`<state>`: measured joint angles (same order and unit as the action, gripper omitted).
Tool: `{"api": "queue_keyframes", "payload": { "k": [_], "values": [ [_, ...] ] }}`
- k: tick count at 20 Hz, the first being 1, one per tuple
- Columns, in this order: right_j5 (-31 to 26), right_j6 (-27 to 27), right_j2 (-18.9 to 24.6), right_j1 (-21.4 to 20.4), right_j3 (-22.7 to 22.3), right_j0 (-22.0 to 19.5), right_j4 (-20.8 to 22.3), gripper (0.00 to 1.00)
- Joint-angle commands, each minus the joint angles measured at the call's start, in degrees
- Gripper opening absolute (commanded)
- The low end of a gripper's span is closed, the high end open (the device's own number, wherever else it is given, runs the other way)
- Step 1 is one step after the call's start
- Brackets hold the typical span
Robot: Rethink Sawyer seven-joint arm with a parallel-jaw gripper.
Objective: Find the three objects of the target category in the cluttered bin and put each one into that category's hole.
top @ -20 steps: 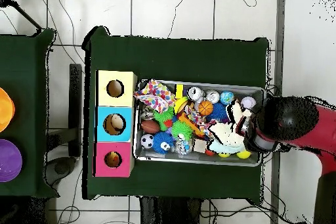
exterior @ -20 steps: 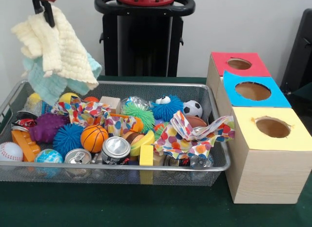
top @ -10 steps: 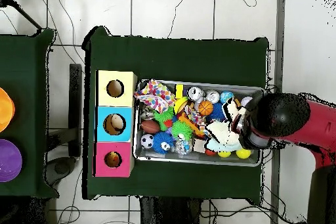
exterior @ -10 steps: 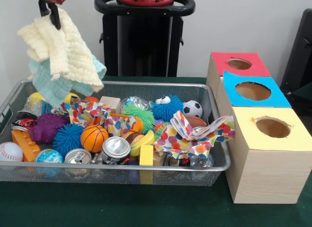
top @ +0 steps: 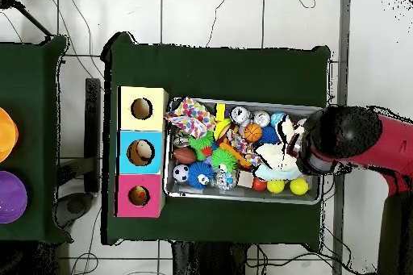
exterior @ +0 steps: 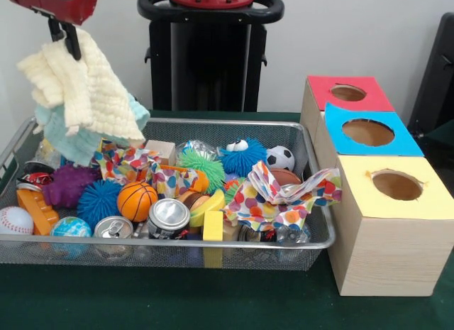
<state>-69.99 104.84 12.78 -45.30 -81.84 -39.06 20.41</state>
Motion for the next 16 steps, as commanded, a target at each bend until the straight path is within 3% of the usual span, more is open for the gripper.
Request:
{"api": "queue_keyframes", "payload": {
  "k": [1,16],
  "values": [
    [-2.92,-5.73,1.98,2.55,3.51,-0.64,1.84,0.00],
    [3.03,-3.19,1.29,3.66,0.86,0.29,2.31,0.00]
  ]
}}
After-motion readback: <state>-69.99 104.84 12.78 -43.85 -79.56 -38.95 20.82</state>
